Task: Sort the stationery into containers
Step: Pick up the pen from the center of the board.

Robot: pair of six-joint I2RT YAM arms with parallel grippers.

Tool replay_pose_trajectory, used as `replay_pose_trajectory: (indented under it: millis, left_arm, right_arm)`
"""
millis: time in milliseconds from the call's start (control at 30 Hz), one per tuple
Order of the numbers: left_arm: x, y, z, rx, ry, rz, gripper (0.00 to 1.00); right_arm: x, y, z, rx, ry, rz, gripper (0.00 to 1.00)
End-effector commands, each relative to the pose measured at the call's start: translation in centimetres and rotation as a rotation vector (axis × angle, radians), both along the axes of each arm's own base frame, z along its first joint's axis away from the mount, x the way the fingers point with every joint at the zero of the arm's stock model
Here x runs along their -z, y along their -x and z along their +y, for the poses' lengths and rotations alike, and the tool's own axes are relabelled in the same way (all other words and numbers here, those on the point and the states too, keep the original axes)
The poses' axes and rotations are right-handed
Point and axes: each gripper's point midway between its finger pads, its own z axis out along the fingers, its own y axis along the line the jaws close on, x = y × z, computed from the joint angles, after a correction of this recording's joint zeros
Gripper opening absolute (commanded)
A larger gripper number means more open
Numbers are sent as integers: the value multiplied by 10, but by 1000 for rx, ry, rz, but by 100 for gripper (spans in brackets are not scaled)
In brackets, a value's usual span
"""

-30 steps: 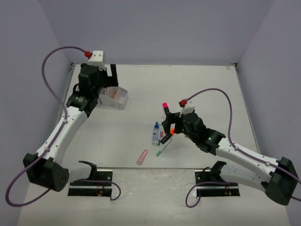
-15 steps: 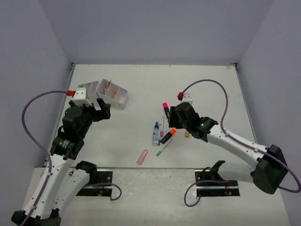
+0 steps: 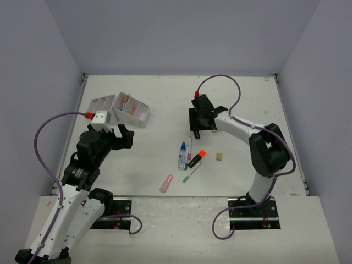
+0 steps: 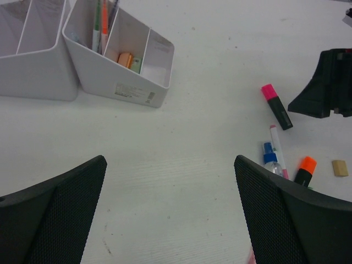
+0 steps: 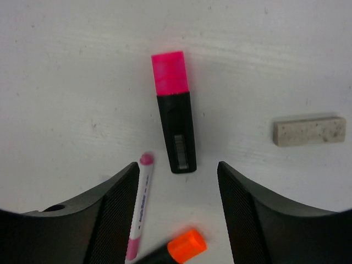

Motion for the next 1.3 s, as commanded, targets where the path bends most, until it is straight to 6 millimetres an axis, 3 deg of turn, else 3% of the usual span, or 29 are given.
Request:
replay_pose_trajectory:
  millis: [0,100,300,400,500,533,667,767,900,1033,1200,1267]
  left_arm:
    - [-12,-1,-9,42,18,-42,100]
    - [-11,-1,-10,48,15,-37,100]
    - [-9,-1,-10,52,16,-33,100]
    - [-9,-2,-11,54,15,-29,100]
    - [-9,-3,-11,55,15,-28,100]
    - [-10,-3,-12,57,16,-29,100]
    - [-10,-2,-18,82,34,-21,100]
    - [-15,-4,-29,107,107,-7,100]
    - [-32,0,-76,306,305,-8,100]
    - [-75,-1,-115,504,538,-117,100]
    - [-100,2,-150,662,641,-148,100]
    - [-102,0,-160,670,641,-145,100]
  right_arm:
    - [8,-19,5,-71,34,54,57]
    - [15,-24,7,-82,63,84,54]
    - [52,-18,7,-95,87,196,47]
    - [53,-14,6,-95,79,208,37]
    - [57,-11,3,-93,86,223,36]
    - [57,-10,3,-97,83,227,33]
    - [54,-10,0,-89,84,218,2]
    - [33,-14,-4,-58,75,139,0]
    - [-39,-11,5,-60,2,-80,0]
    - [-95,14,27,-142,-20,-271,0]
    - [-143,74,74,-356,-202,-462,0]
    - [-156,87,81,-364,-237,-519,0]
